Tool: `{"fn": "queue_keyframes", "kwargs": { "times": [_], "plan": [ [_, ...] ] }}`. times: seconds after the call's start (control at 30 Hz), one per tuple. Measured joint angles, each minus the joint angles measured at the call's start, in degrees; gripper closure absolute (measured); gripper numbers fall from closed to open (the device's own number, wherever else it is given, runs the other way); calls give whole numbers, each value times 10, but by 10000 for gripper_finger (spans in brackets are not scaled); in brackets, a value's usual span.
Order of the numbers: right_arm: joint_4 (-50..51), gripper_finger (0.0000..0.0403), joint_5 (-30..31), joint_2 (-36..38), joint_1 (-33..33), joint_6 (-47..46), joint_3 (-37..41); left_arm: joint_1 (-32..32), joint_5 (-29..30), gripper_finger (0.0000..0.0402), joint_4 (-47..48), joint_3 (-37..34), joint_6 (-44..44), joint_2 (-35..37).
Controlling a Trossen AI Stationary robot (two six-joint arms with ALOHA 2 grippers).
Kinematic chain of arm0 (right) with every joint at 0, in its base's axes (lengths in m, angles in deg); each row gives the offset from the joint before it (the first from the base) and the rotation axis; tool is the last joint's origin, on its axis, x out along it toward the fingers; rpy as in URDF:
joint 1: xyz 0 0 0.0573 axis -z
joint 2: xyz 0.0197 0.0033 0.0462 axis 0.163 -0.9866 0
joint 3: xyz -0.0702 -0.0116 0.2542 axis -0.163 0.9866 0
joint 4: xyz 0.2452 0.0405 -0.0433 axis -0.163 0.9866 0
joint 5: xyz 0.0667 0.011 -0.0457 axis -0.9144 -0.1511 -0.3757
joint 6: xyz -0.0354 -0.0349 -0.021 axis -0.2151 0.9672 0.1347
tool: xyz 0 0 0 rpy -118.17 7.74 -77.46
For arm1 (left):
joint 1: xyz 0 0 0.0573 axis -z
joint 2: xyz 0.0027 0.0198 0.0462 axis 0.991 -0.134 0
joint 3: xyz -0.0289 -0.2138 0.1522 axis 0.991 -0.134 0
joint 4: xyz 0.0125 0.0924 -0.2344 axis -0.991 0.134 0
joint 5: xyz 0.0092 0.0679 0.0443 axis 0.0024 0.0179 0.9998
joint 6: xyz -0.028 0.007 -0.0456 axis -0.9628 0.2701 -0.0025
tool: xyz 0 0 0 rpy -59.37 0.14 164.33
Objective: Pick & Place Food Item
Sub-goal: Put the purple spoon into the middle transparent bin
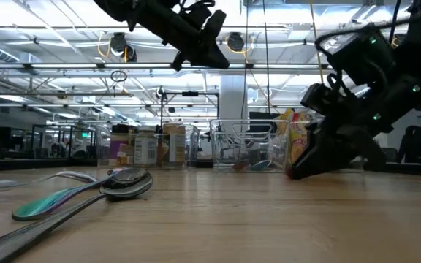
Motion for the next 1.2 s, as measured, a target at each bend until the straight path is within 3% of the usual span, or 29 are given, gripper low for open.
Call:
{"fn": "queue_keyframes", "kwargs": {
  "times": [0.13, 0.3, 0.4, 0.6, 0.77, 0.93, 1.07, 1.2],
  "plan": [
    [0, 389, 14, 0, 0, 27, -1, 16, -5, 374, 6, 0, 25, 1],
    [12, 390, 4, 24, -30, 32, -29, 66, -15, 393, 23, 0, 124, 37],
    [12, 401, -13, 64, -53, 56, -57, 104, -15, 396, 54, 0, 136, 66],
    [7, 402, -141, 158, -46, 88, -111, 179, -14, 386, 138, -7, 174, 98],
    [6, 402, -242, 215, 25, 95, -143, 219, -16, 395, 125, -51, 179, 112],
    [4, 402, -309, 235, 143, 94, -165, 233, -11, 385, 77, -104, 159, 120],
    [-3, 402, -369, 215, 263, 79, -175, 232, -11, 396, 44, -142, 141, 121],
    [-24, 402, -376, 163, 358, 86, -174, 227, -10, 391, 27, -166, 116, 121]
  ]
}}
